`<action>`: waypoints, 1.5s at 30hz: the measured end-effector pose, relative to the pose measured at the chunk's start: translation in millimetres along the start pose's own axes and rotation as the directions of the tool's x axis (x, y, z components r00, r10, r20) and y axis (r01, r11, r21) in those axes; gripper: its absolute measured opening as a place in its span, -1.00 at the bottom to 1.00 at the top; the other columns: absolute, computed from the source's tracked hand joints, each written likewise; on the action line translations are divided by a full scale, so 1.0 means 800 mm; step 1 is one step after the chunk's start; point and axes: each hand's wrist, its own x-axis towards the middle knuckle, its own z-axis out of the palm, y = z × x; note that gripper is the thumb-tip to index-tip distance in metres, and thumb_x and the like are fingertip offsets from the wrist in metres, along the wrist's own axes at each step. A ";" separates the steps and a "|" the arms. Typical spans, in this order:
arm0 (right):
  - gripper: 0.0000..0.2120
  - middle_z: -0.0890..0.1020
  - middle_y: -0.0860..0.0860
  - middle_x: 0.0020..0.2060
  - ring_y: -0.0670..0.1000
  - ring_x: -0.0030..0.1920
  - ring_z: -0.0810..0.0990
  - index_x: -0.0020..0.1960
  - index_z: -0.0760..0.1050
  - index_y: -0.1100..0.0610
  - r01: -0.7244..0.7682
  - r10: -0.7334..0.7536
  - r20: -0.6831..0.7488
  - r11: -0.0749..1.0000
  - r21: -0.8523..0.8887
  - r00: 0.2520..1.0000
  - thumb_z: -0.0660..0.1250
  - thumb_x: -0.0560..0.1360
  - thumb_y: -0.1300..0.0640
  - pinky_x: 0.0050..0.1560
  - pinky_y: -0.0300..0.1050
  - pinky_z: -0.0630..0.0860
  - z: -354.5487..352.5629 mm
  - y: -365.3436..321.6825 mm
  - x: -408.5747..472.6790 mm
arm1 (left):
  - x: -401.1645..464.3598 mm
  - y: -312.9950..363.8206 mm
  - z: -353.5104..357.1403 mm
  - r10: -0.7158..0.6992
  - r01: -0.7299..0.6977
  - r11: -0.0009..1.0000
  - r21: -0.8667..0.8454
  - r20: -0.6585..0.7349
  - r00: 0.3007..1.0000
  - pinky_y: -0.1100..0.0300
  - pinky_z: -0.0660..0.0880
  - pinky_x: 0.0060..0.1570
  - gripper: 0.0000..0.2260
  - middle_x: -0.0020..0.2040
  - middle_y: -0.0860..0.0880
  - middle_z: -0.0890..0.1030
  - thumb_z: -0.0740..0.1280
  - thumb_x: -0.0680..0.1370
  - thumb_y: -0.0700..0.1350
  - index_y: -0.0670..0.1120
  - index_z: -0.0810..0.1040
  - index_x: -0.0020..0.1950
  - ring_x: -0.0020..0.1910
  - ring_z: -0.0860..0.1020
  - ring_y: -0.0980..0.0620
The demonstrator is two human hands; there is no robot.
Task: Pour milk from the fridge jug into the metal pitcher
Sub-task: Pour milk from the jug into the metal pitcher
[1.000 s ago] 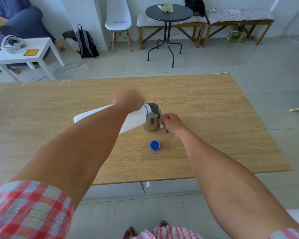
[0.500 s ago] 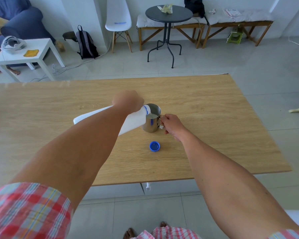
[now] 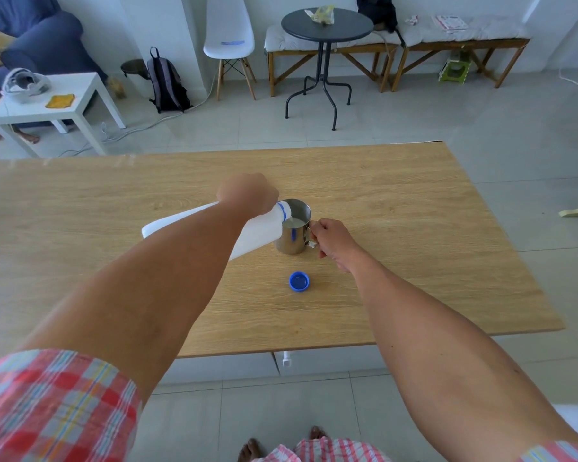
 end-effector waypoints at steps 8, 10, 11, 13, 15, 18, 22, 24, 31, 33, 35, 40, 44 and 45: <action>-0.65 0.48 0.02 -0.28 -0.01 -0.30 0.41 -0.24 0.43 0.12 0.005 -0.005 0.004 1.000 -0.011 1.000 0.17 0.71 0.09 -0.34 -0.12 0.44 0.000 0.000 0.000 | 0.001 0.002 0.000 -0.014 0.014 1.000 0.010 0.004 1.000 0.06 0.46 -0.11 -0.76 -0.16 -0.08 0.52 0.14 0.63 0.00 -0.11 0.50 -0.06 -0.11 0.55 -0.14; -0.66 0.48 0.03 -0.27 -0.01 -0.29 0.42 -0.23 0.43 0.12 0.007 -0.007 0.003 1.000 -0.012 1.000 0.16 0.71 0.10 -0.34 -0.12 0.44 -0.001 0.000 0.000 | 0.001 0.002 0.000 -0.016 0.016 1.000 0.004 0.004 1.000 0.06 0.44 -0.12 -0.77 -0.16 -0.08 0.53 0.14 0.62 -0.02 -0.11 0.51 -0.05 -0.12 0.55 -0.13; -0.66 0.48 0.03 -0.27 -0.01 -0.28 0.42 -0.23 0.43 0.12 0.007 -0.007 0.001 1.000 -0.012 1.000 0.16 0.71 0.10 -0.34 -0.13 0.44 -0.001 0.000 0.000 | 0.001 0.002 0.000 -0.018 0.018 1.000 0.003 0.006 1.000 0.06 0.44 -0.13 -0.77 -0.15 -0.08 0.53 0.14 0.62 -0.02 -0.11 0.52 -0.04 -0.12 0.55 -0.13; -0.65 0.48 0.04 -0.27 0.00 -0.27 0.41 -0.24 0.42 0.12 0.006 -0.006 -0.001 1.000 -0.009 1.000 0.17 0.71 0.09 -0.34 -0.11 0.43 0.000 0.001 0.000 | 0.001 0.002 0.000 -0.020 0.020 1.000 0.006 0.007 1.000 0.05 0.44 -0.12 -0.77 -0.15 -0.09 0.54 0.14 0.61 -0.03 -0.11 0.53 -0.02 -0.11 0.55 -0.14; -0.65 0.47 0.05 -0.27 0.01 -0.27 0.41 -0.23 0.42 0.12 0.009 -0.009 -0.001 1.000 -0.008 1.000 0.17 0.71 0.09 -0.34 -0.10 0.42 0.000 0.001 0.000 | 0.001 0.002 0.000 -0.020 0.020 1.000 0.007 0.009 1.000 0.06 0.44 -0.11 -0.77 -0.15 -0.09 0.54 0.14 0.61 -0.04 -0.11 0.54 -0.02 -0.11 0.56 -0.14; -0.65 0.48 0.05 -0.28 0.00 -0.29 0.41 -0.23 0.42 0.13 0.013 -0.013 -0.002 1.000 -0.011 1.000 0.16 0.71 0.09 -0.35 -0.11 0.42 0.000 0.000 0.000 | 0.001 0.002 0.000 -0.020 0.020 1.000 0.007 0.010 1.000 0.06 0.44 -0.12 -0.77 -0.15 -0.08 0.54 0.14 0.60 -0.04 -0.11 0.54 -0.02 -0.12 0.56 -0.14; -0.66 0.47 0.05 -0.29 -0.01 -0.31 0.41 -0.22 0.42 0.15 0.019 -0.020 -0.005 1.000 -0.017 1.000 0.17 0.71 0.10 -0.37 -0.12 0.42 0.000 0.000 0.000 | 0.001 0.002 -0.001 -0.017 0.017 1.000 0.010 0.006 1.000 0.05 0.46 -0.10 -0.76 -0.15 -0.09 0.54 0.14 0.62 -0.02 -0.12 0.54 -0.01 -0.10 0.56 -0.14; -0.68 0.47 0.06 -0.29 0.00 -0.31 0.41 -0.20 0.42 0.16 0.020 -0.020 -0.005 1.000 -0.021 1.000 0.17 0.71 0.10 -0.37 -0.12 0.42 0.000 0.000 0.000 | 0.001 0.002 -0.001 -0.017 0.017 1.000 0.012 0.004 1.000 0.05 0.45 -0.11 -0.75 -0.16 -0.09 0.53 0.14 0.62 -0.01 -0.12 0.54 0.00 -0.13 0.55 -0.13; -0.65 0.47 0.07 -0.29 0.01 -0.31 0.41 -0.23 0.41 0.14 0.020 -0.020 -0.008 1.000 -0.021 1.000 0.17 0.71 0.09 -0.37 -0.11 0.42 0.000 0.001 0.001 | 0.001 0.003 -0.001 -0.017 0.017 1.000 0.021 0.010 1.000 0.04 0.48 -0.09 -0.75 -0.14 -0.09 0.54 0.14 0.62 -0.01 -0.13 0.54 0.01 -0.15 0.55 -0.11; -0.66 0.47 0.08 -0.28 0.01 -0.31 0.41 -0.22 0.41 0.15 0.021 -0.021 -0.006 1.000 -0.023 1.000 0.17 0.71 0.09 -0.37 -0.11 0.42 0.000 0.002 0.001 | 0.001 0.003 -0.002 -0.013 0.013 1.000 0.023 0.011 1.000 0.02 0.50 -0.05 -0.75 -0.14 -0.09 0.54 0.15 0.62 -0.01 -0.12 0.54 0.02 -0.10 0.56 -0.14; -0.68 0.48 0.09 -0.27 0.01 -0.32 0.41 -0.20 0.41 0.16 0.020 -0.021 -0.004 1.000 -0.024 1.000 0.17 0.71 0.09 -0.37 -0.11 0.42 0.000 0.002 0.002 | 0.000 0.004 -0.002 -0.012 0.012 1.000 0.023 0.011 1.000 0.03 0.48 -0.09 -0.75 -0.15 -0.09 0.53 0.15 0.62 -0.01 -0.12 0.54 0.02 -0.11 0.56 -0.13; -0.66 0.46 0.08 -0.27 0.00 -0.31 0.41 -0.23 0.41 0.14 0.022 -0.022 -0.004 0.999 -0.035 1.000 0.17 0.71 0.09 -0.38 -0.13 0.42 0.000 0.001 0.002 | 0.001 0.004 -0.002 -0.007 0.007 1.000 0.022 0.007 1.000 0.06 0.44 -0.13 -0.76 -0.16 -0.08 0.52 0.16 0.62 -0.01 -0.12 0.54 0.00 -0.12 0.54 -0.13; -0.65 0.47 0.10 -0.25 0.01 -0.31 0.40 -0.24 0.41 0.13 0.023 -0.023 0.002 0.999 -0.025 1.000 0.17 0.71 0.09 -0.37 -0.13 0.42 -0.001 0.002 0.002 | 0.002 0.003 -0.001 -0.002 0.002 1.000 0.022 0.006 1.000 0.04 0.44 -0.11 -0.76 -0.16 -0.08 0.52 0.15 0.62 -0.01 -0.12 0.55 0.01 -0.09 0.55 -0.14; -0.65 0.47 0.10 -0.25 0.01 -0.31 0.40 -0.24 0.41 0.13 0.024 -0.023 0.002 0.999 -0.026 1.000 0.17 0.71 0.08 -0.37 -0.12 0.42 -0.001 0.002 0.002 | 0.002 0.004 -0.002 -0.003 0.003 1.000 0.021 0.007 1.000 0.04 0.44 -0.11 -0.76 -0.16 -0.08 0.52 0.15 0.62 -0.02 -0.12 0.55 0.02 -0.08 0.55 -0.14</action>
